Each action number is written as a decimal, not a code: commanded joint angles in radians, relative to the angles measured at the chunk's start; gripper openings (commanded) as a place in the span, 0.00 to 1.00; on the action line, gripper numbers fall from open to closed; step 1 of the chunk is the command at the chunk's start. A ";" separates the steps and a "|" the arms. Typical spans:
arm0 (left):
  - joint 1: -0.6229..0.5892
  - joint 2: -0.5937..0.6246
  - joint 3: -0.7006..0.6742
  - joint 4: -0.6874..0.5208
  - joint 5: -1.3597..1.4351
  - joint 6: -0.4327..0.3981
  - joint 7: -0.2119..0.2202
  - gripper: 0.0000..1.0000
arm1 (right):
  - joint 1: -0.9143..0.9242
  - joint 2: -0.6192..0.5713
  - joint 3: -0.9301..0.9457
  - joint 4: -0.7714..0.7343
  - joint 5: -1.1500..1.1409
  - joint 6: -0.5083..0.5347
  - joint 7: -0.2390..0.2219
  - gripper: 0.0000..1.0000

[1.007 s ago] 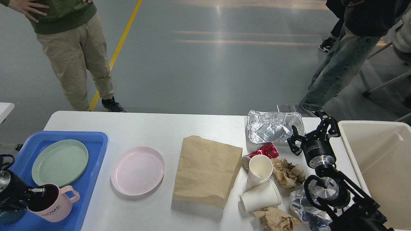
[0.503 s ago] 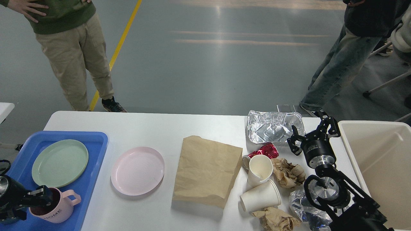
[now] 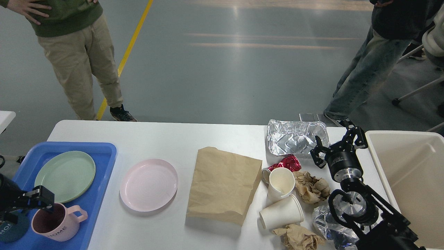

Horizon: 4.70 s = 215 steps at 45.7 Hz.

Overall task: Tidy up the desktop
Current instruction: 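Release the mug and lift the left gripper toward the pink plate, then grasp the edge of the pink plate with the left gripper, then lift the pink plate and lay it on the green plate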

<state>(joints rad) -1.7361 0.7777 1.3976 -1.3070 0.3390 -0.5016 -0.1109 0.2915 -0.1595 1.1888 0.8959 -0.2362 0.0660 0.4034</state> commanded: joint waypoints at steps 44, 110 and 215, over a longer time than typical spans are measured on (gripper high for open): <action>-0.777 -0.600 0.041 -0.453 -0.631 -0.092 -0.004 0.94 | 0.000 0.000 0.000 -0.002 0.000 0.000 0.000 1.00; 0.385 -0.380 -0.308 -0.015 -0.908 0.621 0.003 0.89 | 0.000 0.000 0.000 0.000 0.000 0.000 0.000 1.00; -0.233 -0.262 0.061 -0.354 -0.862 0.318 0.051 0.00 | 0.000 0.000 0.000 0.000 0.000 0.000 0.000 1.00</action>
<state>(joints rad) -1.7552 0.5073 1.3484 -1.5277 -0.5337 -0.1825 -0.0709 0.2915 -0.1595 1.1888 0.8958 -0.2363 0.0660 0.4034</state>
